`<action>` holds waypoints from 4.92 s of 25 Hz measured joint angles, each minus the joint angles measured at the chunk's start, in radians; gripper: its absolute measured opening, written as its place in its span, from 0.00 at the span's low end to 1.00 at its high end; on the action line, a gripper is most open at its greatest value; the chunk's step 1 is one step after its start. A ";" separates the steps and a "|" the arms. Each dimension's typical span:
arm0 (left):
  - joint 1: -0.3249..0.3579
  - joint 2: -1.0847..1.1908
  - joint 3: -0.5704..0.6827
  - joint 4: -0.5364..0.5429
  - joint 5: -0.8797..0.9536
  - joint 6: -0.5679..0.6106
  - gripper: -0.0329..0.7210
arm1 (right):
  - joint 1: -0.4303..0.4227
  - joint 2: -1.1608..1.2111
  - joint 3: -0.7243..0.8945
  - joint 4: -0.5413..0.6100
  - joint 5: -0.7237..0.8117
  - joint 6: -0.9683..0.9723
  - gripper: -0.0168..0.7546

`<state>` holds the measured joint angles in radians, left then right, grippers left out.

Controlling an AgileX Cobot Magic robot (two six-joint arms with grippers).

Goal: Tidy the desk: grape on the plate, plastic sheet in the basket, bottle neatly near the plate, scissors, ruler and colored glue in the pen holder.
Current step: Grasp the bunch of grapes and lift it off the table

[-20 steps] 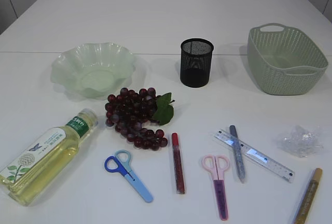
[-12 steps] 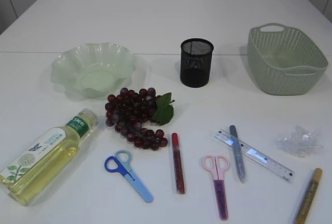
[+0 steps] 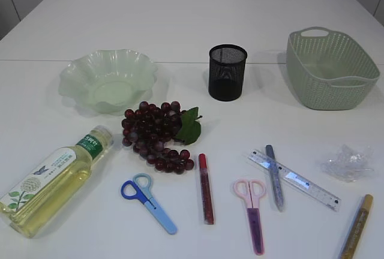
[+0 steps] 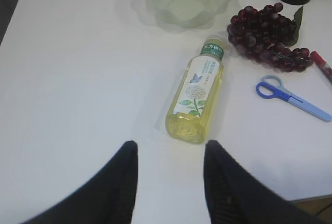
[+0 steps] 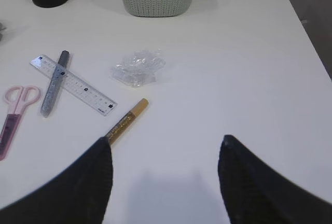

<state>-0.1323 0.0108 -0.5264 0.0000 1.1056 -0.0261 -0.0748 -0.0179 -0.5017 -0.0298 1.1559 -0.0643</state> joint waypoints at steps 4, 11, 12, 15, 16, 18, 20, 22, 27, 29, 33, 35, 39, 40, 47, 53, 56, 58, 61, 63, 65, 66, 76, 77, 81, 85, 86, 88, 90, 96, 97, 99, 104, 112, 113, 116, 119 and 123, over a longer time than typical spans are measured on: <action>0.000 0.000 0.000 0.000 0.000 0.000 0.45 | 0.000 0.000 0.000 0.002 0.000 0.000 0.67; 0.000 0.000 0.000 -0.012 0.000 0.000 0.45 | 0.000 0.014 -0.007 0.004 0.016 0.006 0.67; 0.000 0.004 0.000 -0.013 0.000 0.000 0.45 | 0.000 0.038 -0.012 0.004 0.023 0.008 0.67; 0.000 0.046 -0.011 -0.017 0.000 0.000 0.46 | 0.000 0.135 -0.041 0.006 0.046 0.030 0.67; 0.000 0.077 -0.030 -0.017 0.000 0.000 0.47 | 0.000 0.169 -0.053 0.008 0.048 0.032 0.67; 0.000 0.137 -0.081 -0.012 -0.004 0.000 0.51 | 0.000 0.253 -0.090 0.010 0.050 0.044 0.67; 0.000 0.213 -0.148 0.000 -0.013 0.000 0.55 | 0.000 0.333 -0.129 0.010 0.050 0.064 0.67; 0.000 0.294 -0.210 -0.009 -0.019 0.000 0.58 | 0.000 0.424 -0.173 0.020 0.050 0.072 0.67; -0.002 0.534 -0.376 -0.052 -0.020 -0.015 0.71 | 0.000 0.623 -0.271 0.037 0.018 0.081 0.67; -0.002 0.644 -0.444 -0.080 -0.020 -0.024 0.76 | 0.000 0.691 -0.308 0.068 -0.013 0.081 0.67; -0.010 0.914 -0.597 -0.152 -0.010 -0.028 0.82 | 0.000 0.809 -0.372 0.130 -0.039 0.081 0.67; -0.025 1.065 -0.676 -0.168 0.017 -0.029 0.82 | 0.000 0.863 -0.395 0.141 -0.041 0.083 0.67; -0.086 1.334 -0.849 -0.176 0.069 -0.031 0.83 | 0.000 0.981 -0.438 0.163 -0.039 0.083 0.67; -0.102 1.404 -0.895 -0.176 0.084 -0.034 0.83 | 0.000 1.006 -0.447 0.166 -0.037 0.083 0.67; -0.220 1.844 -1.167 -0.181 0.121 -0.071 0.83 | 0.000 1.130 -0.483 0.203 -0.022 0.083 0.67; -0.272 2.112 -1.348 -0.201 0.121 -0.091 0.83 | 0.000 1.136 -0.485 0.198 -0.022 0.083 0.67; -0.276 2.157 -1.374 -0.201 0.119 -0.116 0.83 | 0.000 1.138 -0.485 0.196 -0.014 0.083 0.67; -0.279 2.164 -1.377 -0.189 0.119 -0.136 0.83 | 0.000 1.138 -0.485 0.195 -0.012 0.083 0.67; -0.279 2.164 -1.380 -0.170 0.119 -0.154 0.83 | 0.000 1.138 -0.485 0.187 -0.012 0.083 0.67; -0.279 2.166 -1.384 -0.161 0.119 -0.162 0.83 | 0.000 1.138 -0.485 0.179 -0.012 0.083 0.67; -0.279 2.175 -1.384 -0.148 0.119 -0.164 0.83 | 0.000 1.138 -0.487 0.176 -0.012 0.083 0.67; -0.279 2.183 -1.384 -0.140 0.119 -0.165 0.83 | 0.000 1.138 -0.487 0.173 -0.012 0.083 0.67; -0.275 2.223 -1.384 -0.105 0.119 -0.168 0.83 | 0.000 1.138 -0.487 0.168 -0.010 0.083 0.67; -0.275 2.233 -1.384 -0.105 0.119 -0.168 0.83 | 0.000 1.138 -0.487 0.168 -0.010 0.083 0.67; -0.275 2.265 -1.384 -0.109 0.117 -0.168 0.83 | 0.000 1.138 -0.487 0.168 -0.010 0.083 0.67; -0.275 2.297 -1.384 -0.110 0.117 -0.168 0.83 | 0.000 1.138 -0.487 0.168 -0.010 0.083 0.67; -0.275 2.307 -1.384 -0.113 0.115 -0.168 0.83 | 0.000 1.138 -0.487 0.168 -0.010 0.083 0.67; -0.275 2.325 -1.384 -0.115 0.115 -0.168 0.83 | 0.000 1.138 -0.487 0.168 -0.007 0.083 0.67; -0.275 2.339 -1.384 -0.123 0.114 -0.168 0.83 | 0.000 1.138 -0.487 0.168 -0.006 0.083 0.67; -0.275 2.364 -1.386 -0.165 0.110 -0.167 0.82 | 0.000 1.138 -0.487 0.168 -0.006 0.083 0.67; -0.275 2.368 -1.387 -0.177 0.110 -0.164 0.82 | 0.000 1.138 -0.487 0.168 -0.006 0.083 0.67; -0.275 2.384 -1.388 -0.189 0.108 -0.162 0.82 | 0.000 1.138 -0.487 0.168 -0.006 0.083 0.67; -0.273 2.400 -1.391 -0.187 0.110 -0.161 0.71 | 0.000 1.138 -0.487 0.168 -0.006 0.083 0.67; -0.273 2.404 -1.391 -0.187 0.110 -0.136 0.25 | 0.000 1.138 -0.487 0.168 -0.006 0.083 0.67; -0.273 2.405 -1.396 -0.187 0.112 -0.124 0.24 | 0.000 1.138 -0.487 0.168 -0.006 0.083 0.67; -0.273 2.406 -1.433 -0.185 0.114 -0.091 0.22 | 0.000 1.138 -0.487 0.168 -0.006 0.083 0.67; -0.273 2.404 -1.522 -0.183 0.114 -0.069 0.21 | 0.000 1.138 -0.487 0.168 -0.010 0.083 0.67; -0.273 2.380 -1.613 -0.215 0.114 -0.067 0.21 | 0.000 1.138 -0.487 0.168 -0.014 0.083 0.67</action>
<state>-0.4054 2.3911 -2.1398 -0.2146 1.2194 -0.0933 -0.0748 1.1198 -0.9889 0.1384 1.1417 0.0192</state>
